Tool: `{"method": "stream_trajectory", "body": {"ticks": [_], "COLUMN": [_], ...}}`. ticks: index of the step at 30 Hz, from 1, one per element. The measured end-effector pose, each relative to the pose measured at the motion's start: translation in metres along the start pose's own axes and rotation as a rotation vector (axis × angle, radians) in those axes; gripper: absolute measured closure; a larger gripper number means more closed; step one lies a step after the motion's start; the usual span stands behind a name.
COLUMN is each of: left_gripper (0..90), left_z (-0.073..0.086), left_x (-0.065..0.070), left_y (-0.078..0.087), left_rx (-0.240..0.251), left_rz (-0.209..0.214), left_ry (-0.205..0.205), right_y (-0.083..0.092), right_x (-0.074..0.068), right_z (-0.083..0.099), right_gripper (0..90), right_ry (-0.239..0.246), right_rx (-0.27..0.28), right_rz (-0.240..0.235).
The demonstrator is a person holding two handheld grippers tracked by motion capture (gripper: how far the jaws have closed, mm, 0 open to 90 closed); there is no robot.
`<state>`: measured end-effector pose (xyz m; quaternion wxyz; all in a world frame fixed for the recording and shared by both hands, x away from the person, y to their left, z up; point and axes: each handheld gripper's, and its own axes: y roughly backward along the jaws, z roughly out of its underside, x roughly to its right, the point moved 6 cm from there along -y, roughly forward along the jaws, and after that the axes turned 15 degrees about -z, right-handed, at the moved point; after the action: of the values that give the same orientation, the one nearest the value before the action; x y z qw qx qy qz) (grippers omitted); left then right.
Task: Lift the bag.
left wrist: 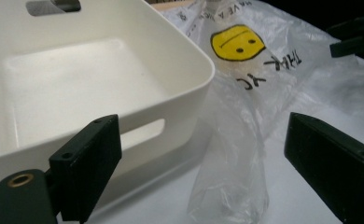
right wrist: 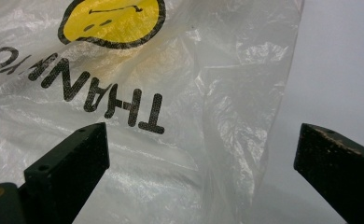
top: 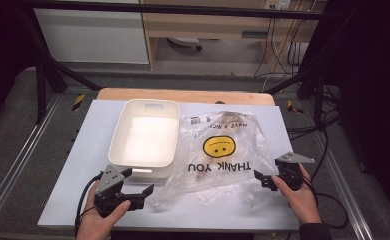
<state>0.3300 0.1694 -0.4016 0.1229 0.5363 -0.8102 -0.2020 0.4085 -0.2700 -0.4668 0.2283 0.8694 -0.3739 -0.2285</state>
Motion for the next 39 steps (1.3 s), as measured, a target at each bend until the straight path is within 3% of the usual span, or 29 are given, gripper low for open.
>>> {"method": "stream_trajectory", "body": {"ticks": [3,9,20,27,31,39], "left_gripper": [9.4,8.4,9.0,8.4,8.5,8.6], "left_z": [-0.007,-0.018,-0.026,-0.027,-0.026,-0.014], "left_x": [-0.009,-0.037,-0.075,-0.097,-0.113,-0.147], "left_y": [0.004,0.008,-0.004,-0.014,-0.016,-0.012], "left_rx": [0.035,0.11,0.081,0.043,0.029,0.031], "left_rz": [-0.012,-0.063,-0.119,-0.155,-0.216,-0.256], "left_ry": [0.017,0.111,0.212,0.228,0.171,0.218], "right_y": [0.002,0.006,0.012,0.017,0.019,0.021], "right_x": [-0.001,-0.001,-0.003,-0.007,-0.008,-0.005], "right_z": [-0.002,-0.007,-0.012,-0.009,-0.009,-0.008], "right_gripper": [4.3,5.2,6.3,5.9,5.9,5.6], "right_ry": [-0.001,-0.001,0.006,0.021,0.02,0.01], "right_rx": [0.015,0.055,0.111,0.132,0.143,0.154], "right_rz": [0.002,0.003,0.009,0.018,0.023,0.026]}}
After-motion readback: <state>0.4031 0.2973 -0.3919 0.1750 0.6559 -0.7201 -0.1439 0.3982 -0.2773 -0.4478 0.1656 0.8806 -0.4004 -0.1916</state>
